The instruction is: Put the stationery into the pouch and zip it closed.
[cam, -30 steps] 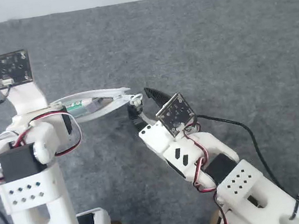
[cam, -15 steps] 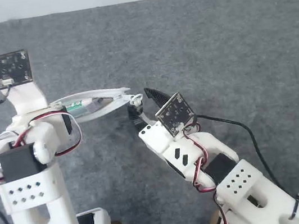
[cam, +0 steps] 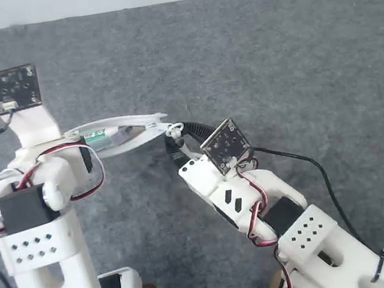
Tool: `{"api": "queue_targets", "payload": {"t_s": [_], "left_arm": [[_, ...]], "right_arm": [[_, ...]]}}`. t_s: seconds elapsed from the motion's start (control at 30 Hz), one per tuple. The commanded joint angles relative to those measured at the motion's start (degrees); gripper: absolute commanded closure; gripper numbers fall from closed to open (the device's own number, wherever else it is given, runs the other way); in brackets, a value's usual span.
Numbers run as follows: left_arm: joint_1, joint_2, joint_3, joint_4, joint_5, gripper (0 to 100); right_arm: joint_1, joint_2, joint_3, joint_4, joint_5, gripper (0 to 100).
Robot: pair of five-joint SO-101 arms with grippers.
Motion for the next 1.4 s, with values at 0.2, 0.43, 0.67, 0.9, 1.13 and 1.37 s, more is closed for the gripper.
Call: {"api": "queue_targets", "payload": {"t_s": [0.2,0.43,0.67,0.9,1.13,1.37], "left_arm": [[0.2,-2.2,-0.8,-1.3,-0.7,99],[0.2,-2.5,-0.8,-1.4,-0.7,99],[0.2,-2.6,-1.3,-1.4,-1.1,97],[0.5,-2.6,-1.5,-4.0,-3.5,83],[2.1,-2.6,-8.0,-4.2,-4.0,77],[14.8,-2.1,-9.5,-4.3,-10.1,75]], "right_arm": [[0.6,-2.6,-2.0,6.9,1.8,99.4],[0.6,-12.4,-6.7,24.0,2.1,99.2],[-2.9,-16.0,-8.7,33.5,7.2,99.2],[-6.6,-20.4,-8.7,38.7,9.4,99.2],[-11.6,-29.8,-8.7,44.5,9.4,99.2],[-16.4,-32.8,-8.4,47.8,12.2,99.2]]}}
